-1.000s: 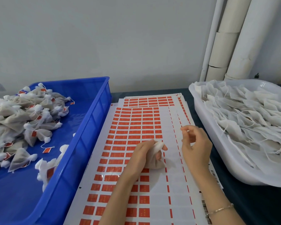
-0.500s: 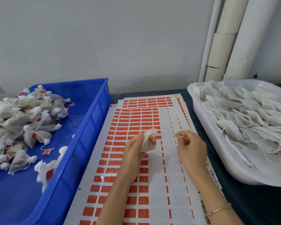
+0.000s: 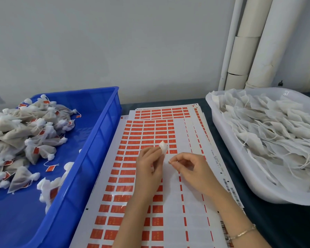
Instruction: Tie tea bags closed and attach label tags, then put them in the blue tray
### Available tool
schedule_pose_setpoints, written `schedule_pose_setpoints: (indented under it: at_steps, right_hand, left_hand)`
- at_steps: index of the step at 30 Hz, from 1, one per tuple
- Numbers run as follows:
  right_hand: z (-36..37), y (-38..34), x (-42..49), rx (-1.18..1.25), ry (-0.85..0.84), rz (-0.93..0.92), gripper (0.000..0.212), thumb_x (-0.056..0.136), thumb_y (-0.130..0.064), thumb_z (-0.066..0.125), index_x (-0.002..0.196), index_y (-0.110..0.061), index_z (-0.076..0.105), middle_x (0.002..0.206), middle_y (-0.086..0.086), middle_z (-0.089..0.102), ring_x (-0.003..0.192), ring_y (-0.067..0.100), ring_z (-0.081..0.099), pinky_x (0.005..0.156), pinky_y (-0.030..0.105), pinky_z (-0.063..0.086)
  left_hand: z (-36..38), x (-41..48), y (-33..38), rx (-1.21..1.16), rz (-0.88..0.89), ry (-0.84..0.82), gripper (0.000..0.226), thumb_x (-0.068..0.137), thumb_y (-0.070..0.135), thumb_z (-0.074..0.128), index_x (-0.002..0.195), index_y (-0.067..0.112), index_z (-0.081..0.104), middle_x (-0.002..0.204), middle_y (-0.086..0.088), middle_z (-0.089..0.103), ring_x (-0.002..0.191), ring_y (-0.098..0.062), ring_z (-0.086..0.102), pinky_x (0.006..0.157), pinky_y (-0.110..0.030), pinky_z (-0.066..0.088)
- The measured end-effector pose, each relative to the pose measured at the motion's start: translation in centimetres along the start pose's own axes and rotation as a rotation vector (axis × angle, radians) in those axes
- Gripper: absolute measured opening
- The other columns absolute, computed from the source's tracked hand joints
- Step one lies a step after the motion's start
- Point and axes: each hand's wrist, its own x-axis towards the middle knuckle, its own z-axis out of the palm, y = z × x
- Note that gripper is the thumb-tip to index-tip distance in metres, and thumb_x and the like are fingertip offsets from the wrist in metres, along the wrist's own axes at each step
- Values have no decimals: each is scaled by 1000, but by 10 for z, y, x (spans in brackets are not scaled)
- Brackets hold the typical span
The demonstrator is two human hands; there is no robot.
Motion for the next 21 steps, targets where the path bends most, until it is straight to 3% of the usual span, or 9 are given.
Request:
schedule_pose_setpoints:
  at_steps: [4,7,9,12,15,21]
  right_hand:
    - [-1,-2,-2,68,-18,-47,15,86,-20,69,85,-35,68,87,-12,70,82,5,64,78,15,52]
    - [0,-3,-2,128,-14,-88,17,86,-21,69,86,-38,69,84,-16,71,85,2,65,75,11,50]
    - [2,-5,-2,203,-16,-101,10,85,-28,66,90,-36,70,84,-15,72,84,4,66,75,12,51]
    - [7,-5,-4,312,87,-73,17,82,-44,60,87,-32,71,82,-14,71,78,5,66,70,13,51]
    - [12,2,-1,263,257,-23,8,87,-40,63,92,-34,61,86,-21,65,83,3,63,71,12,51]
    - [17,3,1,273,113,89,21,81,-53,58,95,-39,65,90,-26,67,89,2,64,75,13,51]
  left_hand:
    - [2,1,-4,118,148,-95,25,86,19,67,110,17,72,111,13,64,114,-11,51,94,-33,49]
    - [0,1,-1,79,171,-96,28,86,31,59,108,20,73,108,22,61,111,-9,52,92,-26,48]
    - [-1,1,2,-14,127,-73,25,88,33,55,105,26,72,103,27,61,108,-8,55,89,-19,48]
    - [-1,1,4,-176,-16,-97,18,95,22,53,93,23,70,89,16,67,92,-9,60,78,-21,50]
    - [-1,-1,13,-312,-95,-174,25,96,31,45,85,27,68,73,10,63,72,-6,57,65,-16,45]
    - [-2,-2,17,-468,-223,-185,34,92,42,43,97,20,68,90,10,69,89,-7,63,74,-11,49]
